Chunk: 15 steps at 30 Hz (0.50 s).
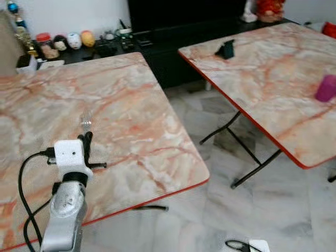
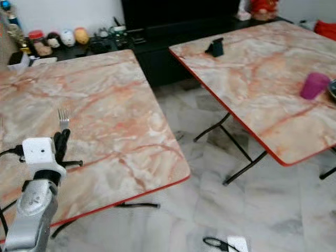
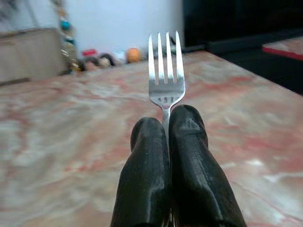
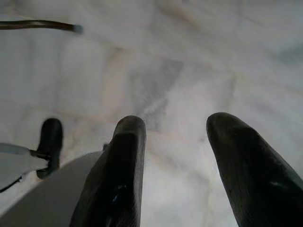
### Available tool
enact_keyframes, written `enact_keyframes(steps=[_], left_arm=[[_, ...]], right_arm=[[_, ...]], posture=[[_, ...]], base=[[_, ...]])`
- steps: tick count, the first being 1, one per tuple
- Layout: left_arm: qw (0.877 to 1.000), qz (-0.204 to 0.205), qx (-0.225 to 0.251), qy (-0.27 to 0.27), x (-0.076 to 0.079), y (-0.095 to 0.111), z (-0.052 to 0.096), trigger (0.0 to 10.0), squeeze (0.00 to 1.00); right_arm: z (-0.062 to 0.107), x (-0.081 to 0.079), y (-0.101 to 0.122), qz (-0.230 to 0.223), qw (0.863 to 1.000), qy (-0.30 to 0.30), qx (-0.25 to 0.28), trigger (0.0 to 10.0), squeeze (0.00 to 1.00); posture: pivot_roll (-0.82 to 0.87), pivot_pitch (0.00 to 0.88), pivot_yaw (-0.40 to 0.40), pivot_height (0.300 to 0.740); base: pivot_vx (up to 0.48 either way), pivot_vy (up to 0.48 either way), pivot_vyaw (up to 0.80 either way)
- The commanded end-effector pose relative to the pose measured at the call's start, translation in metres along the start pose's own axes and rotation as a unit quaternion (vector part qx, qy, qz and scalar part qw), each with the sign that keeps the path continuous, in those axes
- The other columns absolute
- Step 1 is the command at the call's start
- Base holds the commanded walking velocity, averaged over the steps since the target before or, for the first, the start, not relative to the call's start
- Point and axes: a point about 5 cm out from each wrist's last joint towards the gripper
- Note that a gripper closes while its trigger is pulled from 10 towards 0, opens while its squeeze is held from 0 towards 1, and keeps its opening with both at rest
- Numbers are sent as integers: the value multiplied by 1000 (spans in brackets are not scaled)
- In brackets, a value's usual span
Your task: Setting the table
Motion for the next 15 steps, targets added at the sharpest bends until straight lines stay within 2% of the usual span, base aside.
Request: enact_keyframes(steps=[1,15], left_arm=[[1000,-8,-2,0,1,0,0,10000,0],[1000,-5,-2,1,2,0,-1,10000,0]], right_arm=[[1,3,-2,-1,1000,-2,-4,10000,0],[1,2,-1,-3,1000,0,-2,10000,0]], posture=[[22,0,18,732],[23,0,15,732]], base=[[0,0,800],[0,0,800]])
Point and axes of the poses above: a point about 5 cm out from each wrist's last joint towards the gripper, its own z axis pointing back from the gripper into the wrist, its own y axis along the axis of the wrist's last joint, x = y × z, and after that the axes turned 5 degrees about z, right-handed
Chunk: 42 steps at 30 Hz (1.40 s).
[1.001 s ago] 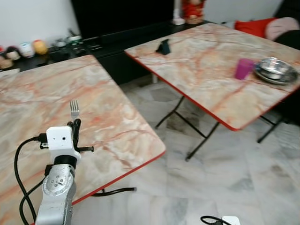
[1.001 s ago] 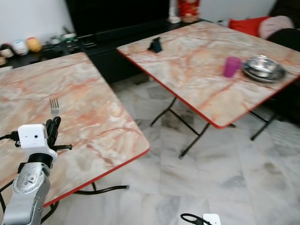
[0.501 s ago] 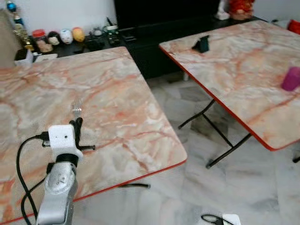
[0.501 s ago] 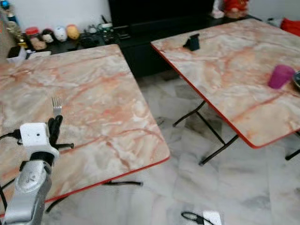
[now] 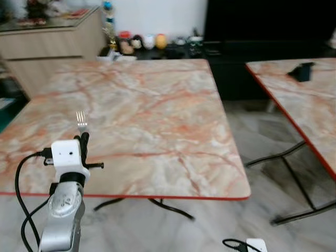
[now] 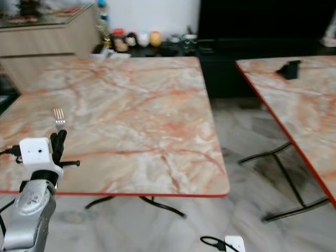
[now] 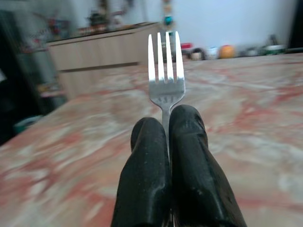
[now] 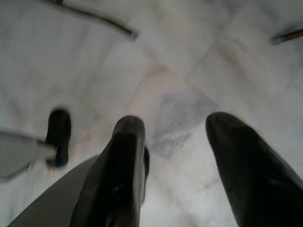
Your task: Setting the table
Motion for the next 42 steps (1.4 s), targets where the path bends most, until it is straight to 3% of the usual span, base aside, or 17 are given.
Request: enact_keyframes(steps=[1,12,19,25,42], left_arm=[[1000,-9,4,3,-2,3,-1,10000,0],[1000,-14,4,3,-2,3,-2,10000,0],[1000,-14,6,3,-2,4,-3,10000,0],[1000,-15,8,4,-2,4,-4,10000,0],[1000,-13,3,5,-1,2,-6,10000,0]], right_arm=[[-1,-2,3,-8,1000,3,4,10000,0],[-1,-2,2,-14,1000,4,3,10000,0],[-1,-2,2,-16,1000,3,2,10000,0],[-1,-2,1,-16,1000,5,-3,10000,0],[0,-3,1,-15,1000,10,0,10000,0]], posture=[[23,0,14,732],[21,0,13,732],[19,0,14,732],[17,0,13,732],[12,0,14,732]], base=[[0,0,0],[0,0,0],[0,-248,0],[0,-251,-723],[0,-307,0]])
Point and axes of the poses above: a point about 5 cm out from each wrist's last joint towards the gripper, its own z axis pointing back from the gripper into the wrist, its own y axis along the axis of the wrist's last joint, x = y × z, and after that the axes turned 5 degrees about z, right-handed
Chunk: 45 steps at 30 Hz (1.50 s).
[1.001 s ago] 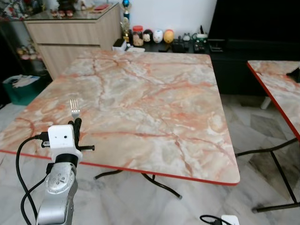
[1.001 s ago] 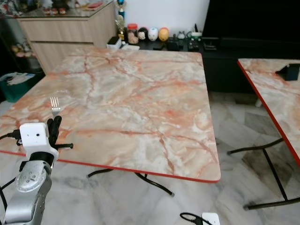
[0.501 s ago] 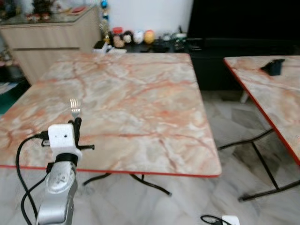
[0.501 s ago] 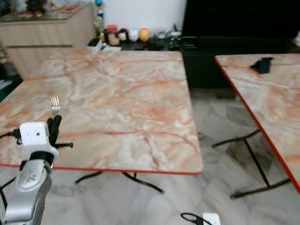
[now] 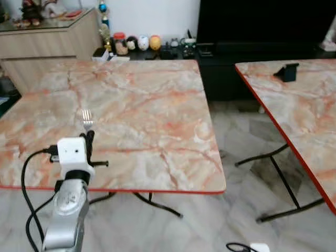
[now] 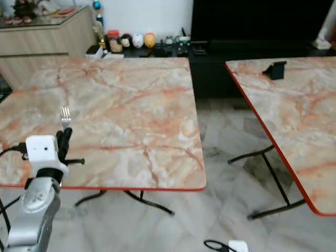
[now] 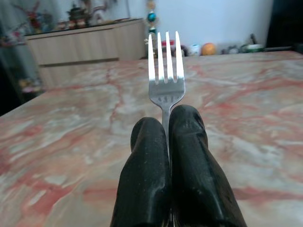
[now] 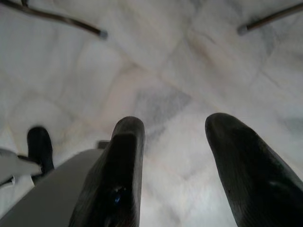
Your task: Setting the table
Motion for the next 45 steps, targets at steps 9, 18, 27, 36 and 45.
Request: enact_keyframes(steps=[9,18,27,36,45], left_arm=[[1000,-4,3,-8,6,3,-2,10000,0],[1000,-4,1,-10,7,2,-2,10000,0],[1000,-5,0,-9,6,2,-1,10000,0],[1000,-3,8,-9,8,6,-3,10000,0],[1000,-2,9,-5,9,7,-3,10000,0]], right_arm=[[2,5,-5,-2,1000,-5,-8,10000,0],[2,4,-6,-3,1000,-5,-9,10000,0],[2,4,-6,-4,1000,-4,-9,10000,0],[2,4,-5,-4,1000,-4,-8,10000,0],[1,5,-4,-3,1000,-4,-8,10000,0]], posture=[[14,0,12,732],[12,0,14,732],[15,0,13,732],[15,0,12,732],[18,0,8,732]], base=[[0,-407,0],[0,-430,0],[0,-432,0],[0,-432,0],[0,-432,0]])
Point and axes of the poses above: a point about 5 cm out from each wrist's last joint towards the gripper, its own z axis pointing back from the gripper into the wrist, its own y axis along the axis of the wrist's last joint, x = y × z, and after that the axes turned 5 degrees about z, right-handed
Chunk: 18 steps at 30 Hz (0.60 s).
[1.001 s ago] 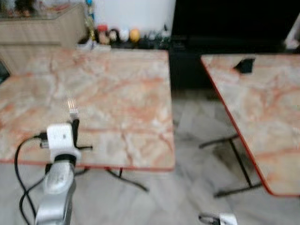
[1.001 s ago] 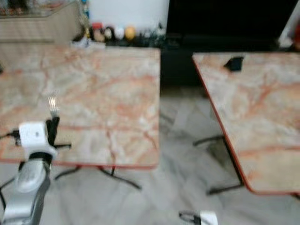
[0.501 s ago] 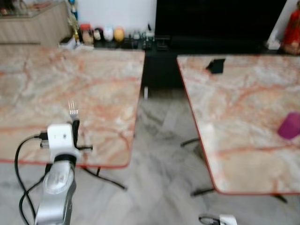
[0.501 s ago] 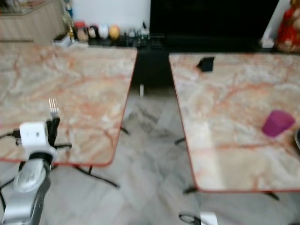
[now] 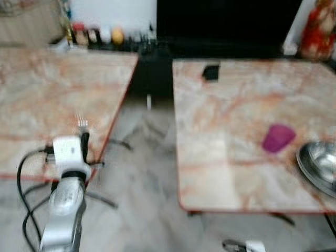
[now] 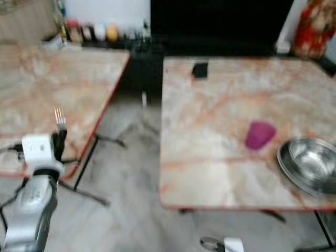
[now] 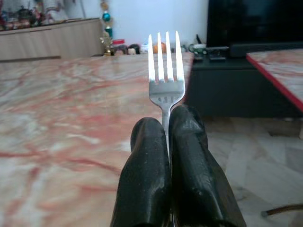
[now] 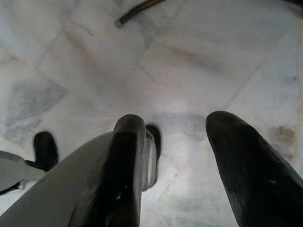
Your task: Setting the table
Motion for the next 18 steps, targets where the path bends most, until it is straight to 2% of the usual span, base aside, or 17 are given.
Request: enact_keyframes(steps=[1,18], left_arm=[[1000,-5,5,-2,4,3,0,10000,0],[1000,-5,5,1,3,2,0,10000,0]], right_arm=[[1,6,0,0,1000,-7,1,10000,0],[1,6,1,1,1000,-5,2,10000,0]], posture=[[18,0,8,732],[17,0,7,732]], base=[[0,-435,0],[0,-433,0]])
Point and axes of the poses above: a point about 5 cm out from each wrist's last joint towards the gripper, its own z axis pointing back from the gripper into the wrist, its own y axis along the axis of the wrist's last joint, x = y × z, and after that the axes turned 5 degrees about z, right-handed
